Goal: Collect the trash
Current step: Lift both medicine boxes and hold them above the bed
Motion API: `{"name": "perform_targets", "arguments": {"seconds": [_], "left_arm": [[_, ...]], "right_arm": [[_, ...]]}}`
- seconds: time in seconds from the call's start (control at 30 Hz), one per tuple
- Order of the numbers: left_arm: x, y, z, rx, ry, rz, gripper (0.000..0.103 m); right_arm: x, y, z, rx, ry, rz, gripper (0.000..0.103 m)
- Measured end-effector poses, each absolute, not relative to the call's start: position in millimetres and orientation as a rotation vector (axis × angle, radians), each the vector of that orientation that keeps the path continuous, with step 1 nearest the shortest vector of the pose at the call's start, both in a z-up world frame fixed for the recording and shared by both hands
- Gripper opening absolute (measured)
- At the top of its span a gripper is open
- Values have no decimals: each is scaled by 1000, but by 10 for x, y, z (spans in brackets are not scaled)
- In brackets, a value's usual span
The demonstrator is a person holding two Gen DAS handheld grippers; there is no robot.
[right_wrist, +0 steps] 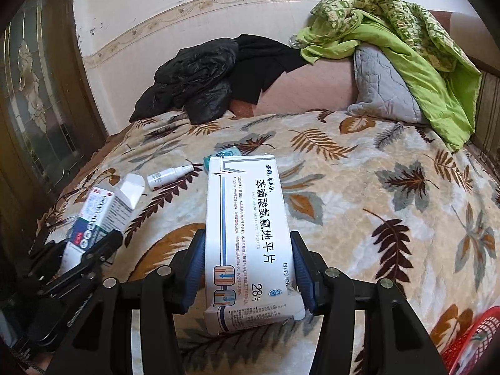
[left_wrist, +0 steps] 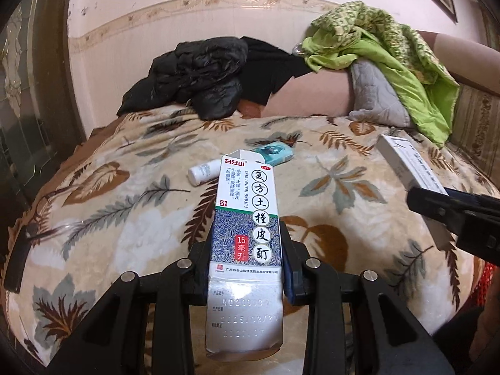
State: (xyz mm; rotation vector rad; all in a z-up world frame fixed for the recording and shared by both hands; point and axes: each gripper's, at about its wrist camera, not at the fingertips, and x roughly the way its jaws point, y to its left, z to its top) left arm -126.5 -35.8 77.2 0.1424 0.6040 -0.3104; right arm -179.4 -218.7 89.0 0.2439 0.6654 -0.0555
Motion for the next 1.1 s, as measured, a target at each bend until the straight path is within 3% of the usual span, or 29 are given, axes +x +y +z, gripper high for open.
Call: {"name": "perform_targets", "arguments": {"seconds": [1.1], "left_arm": [[-1007,-420,546,131,666,-312,32]], "right_arm": [[-1648,-2251,767,283,702,-38,56]]}}
